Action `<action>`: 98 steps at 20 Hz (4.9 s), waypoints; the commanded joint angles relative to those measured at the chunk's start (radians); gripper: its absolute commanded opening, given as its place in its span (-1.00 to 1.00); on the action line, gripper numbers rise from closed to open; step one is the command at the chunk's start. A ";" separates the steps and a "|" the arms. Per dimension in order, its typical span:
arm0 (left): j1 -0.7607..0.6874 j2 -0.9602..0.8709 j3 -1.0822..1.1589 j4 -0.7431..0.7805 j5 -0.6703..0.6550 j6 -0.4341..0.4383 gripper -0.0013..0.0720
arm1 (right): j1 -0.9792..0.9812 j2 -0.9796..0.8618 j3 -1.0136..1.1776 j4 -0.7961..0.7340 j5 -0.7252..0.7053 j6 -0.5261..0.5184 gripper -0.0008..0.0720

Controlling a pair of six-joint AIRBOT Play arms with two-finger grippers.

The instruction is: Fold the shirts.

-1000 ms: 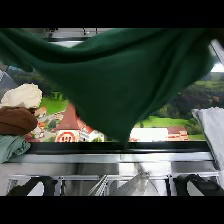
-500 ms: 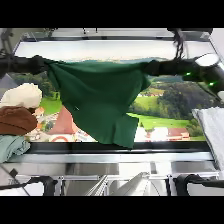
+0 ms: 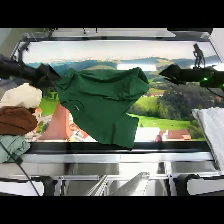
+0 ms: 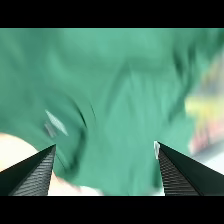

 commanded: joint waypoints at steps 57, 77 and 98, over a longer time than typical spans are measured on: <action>0.319 0.338 -0.416 -0.026 0.187 0.091 -0.93 | 0.317 -0.237 0.169 0.151 0.342 -0.069 -0.92; 0.475 0.760 -0.049 -0.487 0.156 0.145 -0.92 | 0.202 0.691 0.159 -0.189 -0.056 -0.049 -0.92; 0.230 -0.013 -0.146 0.069 -0.201 -0.032 0.98 | -0.158 -0.006 0.002 -0.346 0.433 0.119 0.69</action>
